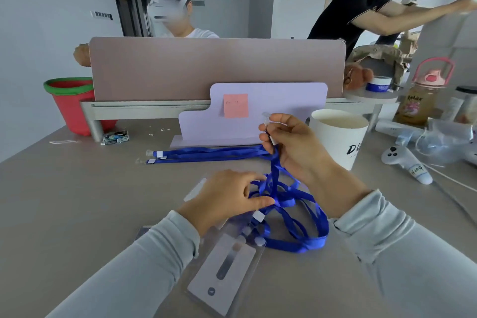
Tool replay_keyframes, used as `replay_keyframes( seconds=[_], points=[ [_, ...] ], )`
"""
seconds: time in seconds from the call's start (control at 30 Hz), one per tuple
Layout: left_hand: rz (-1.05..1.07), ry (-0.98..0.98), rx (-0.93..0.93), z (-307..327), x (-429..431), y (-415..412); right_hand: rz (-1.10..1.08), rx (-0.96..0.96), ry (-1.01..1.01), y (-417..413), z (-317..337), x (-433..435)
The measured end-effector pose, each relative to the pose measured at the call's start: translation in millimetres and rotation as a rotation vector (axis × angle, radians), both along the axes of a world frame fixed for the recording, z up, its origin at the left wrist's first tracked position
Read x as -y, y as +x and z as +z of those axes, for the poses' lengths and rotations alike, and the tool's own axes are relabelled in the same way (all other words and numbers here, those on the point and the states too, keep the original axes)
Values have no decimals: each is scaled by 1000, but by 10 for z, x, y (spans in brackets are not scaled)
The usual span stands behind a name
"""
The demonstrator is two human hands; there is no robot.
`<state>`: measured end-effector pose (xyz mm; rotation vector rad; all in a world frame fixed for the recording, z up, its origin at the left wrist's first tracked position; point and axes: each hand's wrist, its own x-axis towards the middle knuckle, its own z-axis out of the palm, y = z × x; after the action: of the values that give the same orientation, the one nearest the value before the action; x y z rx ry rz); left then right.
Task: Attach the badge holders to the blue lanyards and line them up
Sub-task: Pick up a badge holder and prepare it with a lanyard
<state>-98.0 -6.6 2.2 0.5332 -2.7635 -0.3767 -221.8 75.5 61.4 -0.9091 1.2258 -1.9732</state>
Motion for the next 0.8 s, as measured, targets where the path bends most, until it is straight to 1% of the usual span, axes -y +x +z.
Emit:
replay_keyframes(
  seconds=[0.03, 0.13, 0.2, 0.27, 0.33, 0.37, 0.53, 0.6, 0.63, 0.73, 0.77, 0.8],
  points=[
    [-18, 22, 11, 14, -57, -98, 2, 7, -19, -2, 46, -10],
    [-49, 80, -33, 36, -174, -368, 9, 44, -45, -12, 144, -54],
    [-47, 157, -53, 36, -224, -514, -7, 68, -54, -52, 181, -102],
    [-46, 267, -76, 36, -248, -610, -43, 67, -52, -125, 210, -178],
    [-45, 324, -97, 40, -261, -672, -107, 41, -27, -225, 235, -290],
    [-25, 315, -112, 48, -253, -700, -142, 37, -18, -284, 244, -350],
    [173, 119, -101, 149, -154, -792, -317, 43, 6, -582, 297, -701],
    [197, 147, -124, 195, -116, -845, -375, -5, 25, -675, 308, -833],
    [173, 217, -151, 227, -109, -878, -402, -43, 46, -720, 298, -889],
    [-21, 605, -285, 443, -228, -931, -434, -196, 184, -822, 187, -1014],
    [-86, 698, -335, 540, -286, -940, -416, -231, 237, -848, 129, -1047],
    [-141, 748, -371, 644, -355, -937, -387, -249, 282, -870, 64, -1081]
  ],
)
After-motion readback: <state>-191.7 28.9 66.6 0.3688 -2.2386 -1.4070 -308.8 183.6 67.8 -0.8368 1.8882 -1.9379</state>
